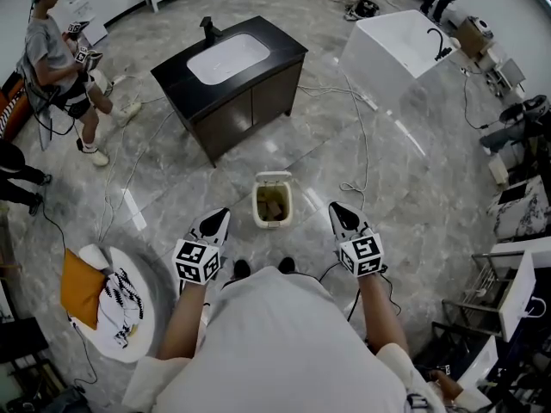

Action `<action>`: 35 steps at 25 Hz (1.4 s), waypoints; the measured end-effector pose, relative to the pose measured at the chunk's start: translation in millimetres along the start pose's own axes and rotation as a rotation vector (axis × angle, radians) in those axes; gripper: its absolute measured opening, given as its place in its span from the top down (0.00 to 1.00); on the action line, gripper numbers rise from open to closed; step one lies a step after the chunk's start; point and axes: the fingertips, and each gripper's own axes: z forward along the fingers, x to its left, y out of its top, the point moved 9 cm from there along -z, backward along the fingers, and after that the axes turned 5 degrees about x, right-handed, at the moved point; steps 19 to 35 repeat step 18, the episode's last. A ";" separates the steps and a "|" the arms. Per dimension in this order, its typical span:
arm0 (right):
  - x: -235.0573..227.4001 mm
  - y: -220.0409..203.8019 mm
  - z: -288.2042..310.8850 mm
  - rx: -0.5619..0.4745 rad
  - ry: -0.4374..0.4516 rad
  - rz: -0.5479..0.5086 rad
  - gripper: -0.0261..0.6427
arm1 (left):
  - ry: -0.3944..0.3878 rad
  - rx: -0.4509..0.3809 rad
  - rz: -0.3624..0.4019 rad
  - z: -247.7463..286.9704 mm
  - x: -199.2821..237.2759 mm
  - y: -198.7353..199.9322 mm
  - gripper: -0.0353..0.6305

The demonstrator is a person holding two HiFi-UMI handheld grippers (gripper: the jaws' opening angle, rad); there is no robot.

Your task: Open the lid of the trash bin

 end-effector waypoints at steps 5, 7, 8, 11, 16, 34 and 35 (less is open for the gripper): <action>-2.0 -3.0 -0.4 0.004 -0.002 0.011 0.91 | 0.001 0.002 -0.006 2.0 0.2 -1.2 0.92; -3.4 -3.5 -0.7 0.003 -0.001 0.010 0.91 | 0.002 0.001 -0.005 2.3 -0.6 -1.1 0.92; -4.1 -3.7 -0.7 0.003 -0.001 0.010 0.91 | 0.003 0.001 -0.006 2.3 -1.0 -1.2 0.92; -5.7 -3.6 0.1 0.007 -0.001 0.014 0.91 | 0.007 0.003 -0.009 2.7 -1.3 -1.4 0.92; -7.7 0.5 4.7 0.005 0.002 0.015 0.91 | 0.008 0.004 -0.015 5.3 1.1 0.9 0.92; -8.1 2.3 6.9 0.004 0.004 0.013 0.91 | 0.007 0.006 -0.018 6.8 2.0 1.8 0.92; -8.1 2.3 6.9 0.004 0.004 0.013 0.91 | 0.007 0.006 -0.018 6.8 2.0 1.8 0.92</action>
